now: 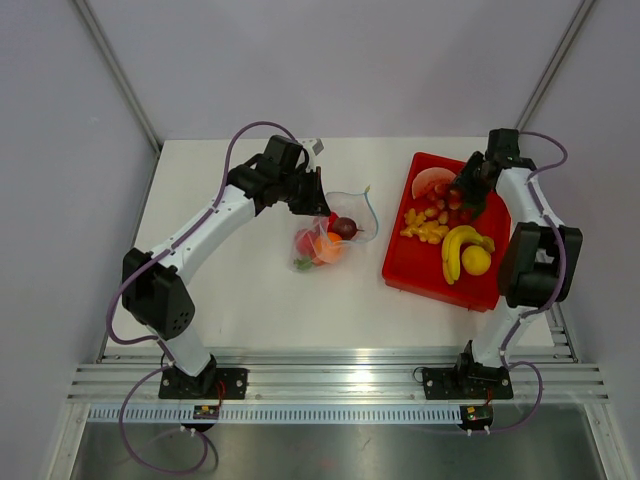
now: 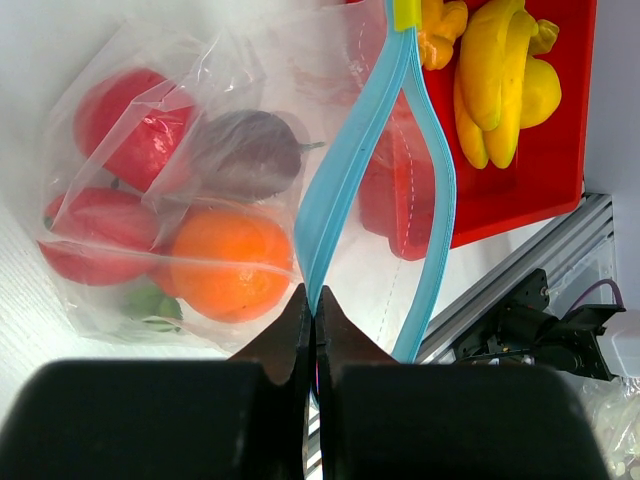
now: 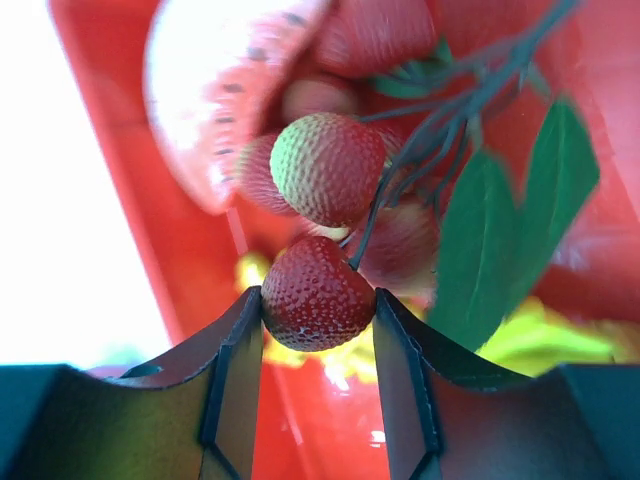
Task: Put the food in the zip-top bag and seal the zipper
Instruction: Pick up the fake fruit from the bin, then place the fake fruit in the bin.
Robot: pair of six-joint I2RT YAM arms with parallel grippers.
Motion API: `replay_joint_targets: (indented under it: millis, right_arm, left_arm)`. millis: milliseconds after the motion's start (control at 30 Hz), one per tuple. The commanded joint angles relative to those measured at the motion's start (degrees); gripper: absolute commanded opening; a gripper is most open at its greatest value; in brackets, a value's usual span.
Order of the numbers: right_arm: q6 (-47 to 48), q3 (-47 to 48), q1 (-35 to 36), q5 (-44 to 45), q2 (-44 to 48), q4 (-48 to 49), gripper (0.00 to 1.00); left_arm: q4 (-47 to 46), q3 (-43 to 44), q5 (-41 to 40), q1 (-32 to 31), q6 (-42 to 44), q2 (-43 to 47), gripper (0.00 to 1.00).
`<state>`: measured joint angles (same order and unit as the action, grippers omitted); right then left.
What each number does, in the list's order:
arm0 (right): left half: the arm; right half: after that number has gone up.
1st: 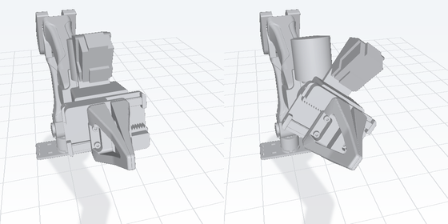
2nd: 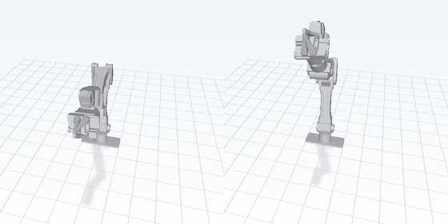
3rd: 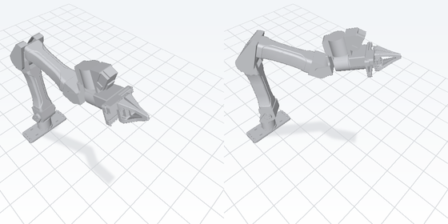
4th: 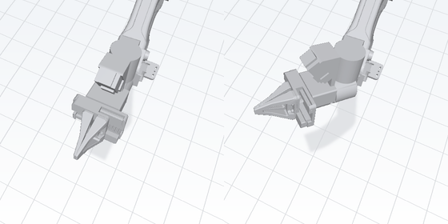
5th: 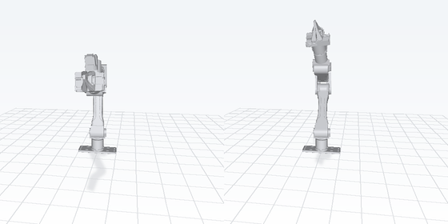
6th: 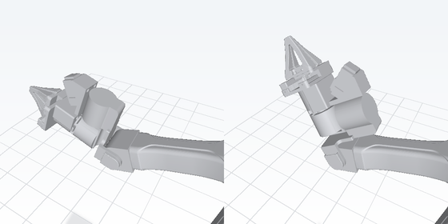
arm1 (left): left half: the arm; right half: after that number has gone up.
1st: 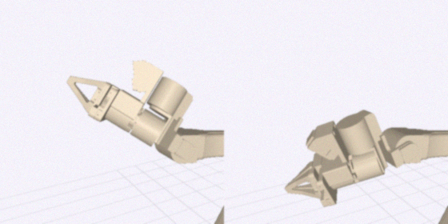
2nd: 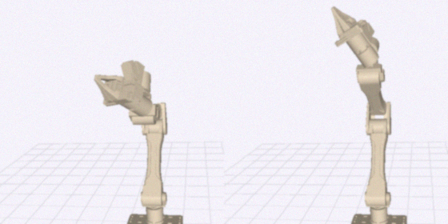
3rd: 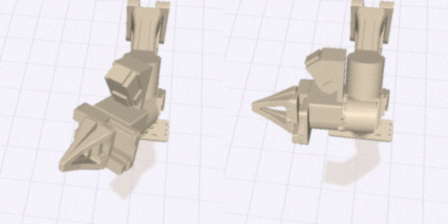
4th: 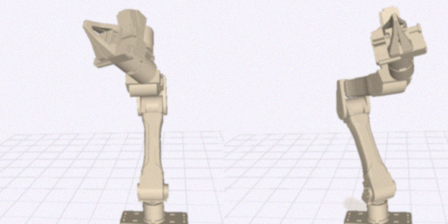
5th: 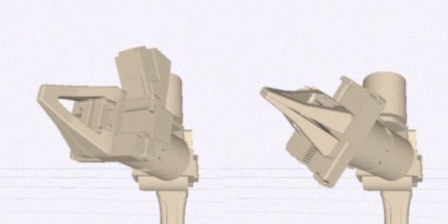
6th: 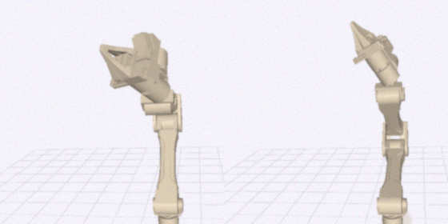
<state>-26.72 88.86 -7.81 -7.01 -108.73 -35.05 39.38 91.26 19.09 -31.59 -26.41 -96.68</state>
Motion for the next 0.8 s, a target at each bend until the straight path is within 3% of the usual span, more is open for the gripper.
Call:
replay_joint_targets:
  millis: [0, 200, 433, 533, 600, 700, 767]
  right_arm:
    - [-1.3, -0.5, 0.4, -0.8, 9.9, 2.8, 0.22]
    - [-0.5, -1.8, 4.1, 0.7, 17.5, 0.3, 0.23]
    - [-3.3, -16.1, 16.1, 8.7, 21.7, 3.7, 0.28]
    - [-5.5, -22.3, 18.6, 7.9, 20.9, 6.7, 0.43]
    - [-5.3, -24.0, 19.6, 7.3, 19.9, 7.4, 0.62]
    - [-3.9, -23.6, 19.9, 4.7, 21.6, 7.1, 0.71]
    - [-2.5, -22.5, 19.9, 6.6, 23.7, 5.7, 0.71]
  left_arm:
    - [-1.2, 2.2, 1.6, 0.0, 0.7, 1.0, 0.00]
    - [-1.6, 1.8, 1.7, 0.0, 0.7, 1.4, 0.00]
    - [-2.5, 0.5, 2.3, 0.0, 0.4, 1.7, 0.00]
    - [-2.5, 0.2, 2.3, 0.0, 0.5, 1.8, 0.00]
    - [-2.5, -0.1, 2.3, 0.0, 0.7, 1.9, 0.00]
    - [-2.8, -0.6, 2.3, 0.0, 0.9, 2.0, 0.00]
    - [-3.0, -0.8, 2.4, 0.0, 0.8, 1.9, 0.00]
